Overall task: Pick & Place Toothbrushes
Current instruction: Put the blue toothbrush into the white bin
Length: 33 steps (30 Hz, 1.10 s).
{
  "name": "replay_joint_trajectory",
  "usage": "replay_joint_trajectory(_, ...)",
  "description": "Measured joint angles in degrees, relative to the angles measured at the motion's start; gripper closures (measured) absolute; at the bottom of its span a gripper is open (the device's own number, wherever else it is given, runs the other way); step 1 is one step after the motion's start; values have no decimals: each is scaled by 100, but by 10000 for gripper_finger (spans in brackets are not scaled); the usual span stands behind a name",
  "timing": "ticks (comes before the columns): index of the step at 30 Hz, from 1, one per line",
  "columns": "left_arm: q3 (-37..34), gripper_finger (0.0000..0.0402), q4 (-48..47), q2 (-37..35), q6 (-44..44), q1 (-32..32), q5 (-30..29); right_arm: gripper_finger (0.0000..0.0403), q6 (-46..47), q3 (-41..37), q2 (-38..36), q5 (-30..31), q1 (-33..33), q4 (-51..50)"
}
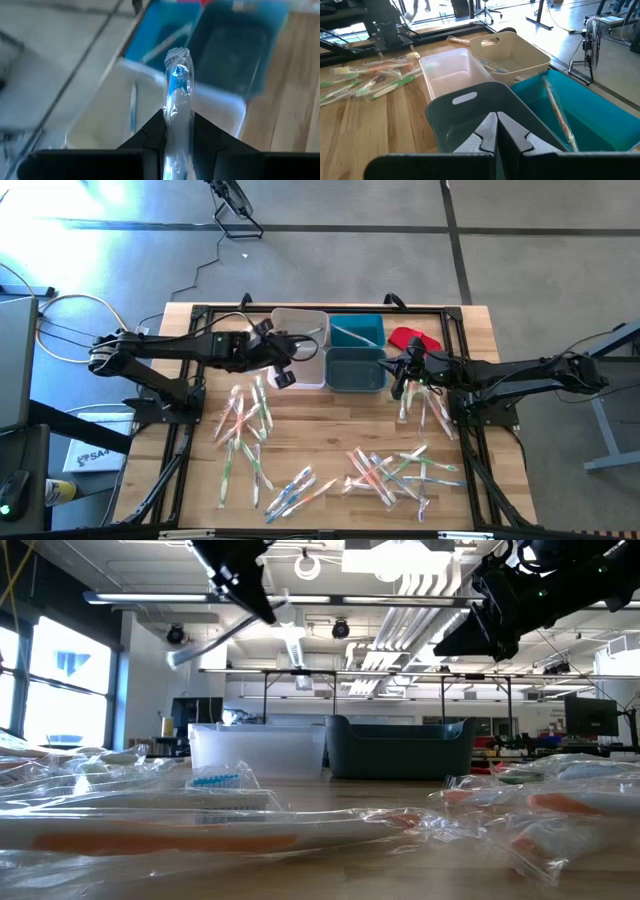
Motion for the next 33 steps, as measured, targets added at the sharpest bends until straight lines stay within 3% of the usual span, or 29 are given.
replay_joint_trajectory(7, -2, 343, 1064, 0, 648, 594, 68, 400, 0, 0, 2, 0, 0, 1)
replay_joint_trajectory(14, -7, 343, 1443, 112, 669, 1460, 1325, 400, -66, 0, 2, 0, 0, 0)
replay_joint_trajectory(19, -9, 343, 1804, 400, 865, 1909, 1882, 400, -63, 0, 2, 1, 0, 0)
replay_joint_trajectory(26, -7, 343, 2432, 908, 1053, 2391, 1902, 400, -63, -2, 2, 0, 0, -4)
replay_joint_trajectory(33, -7, 343, 2475, 1390, 961, 2843, 1902, 400, -89, -2, 2, 17, 0, -22)
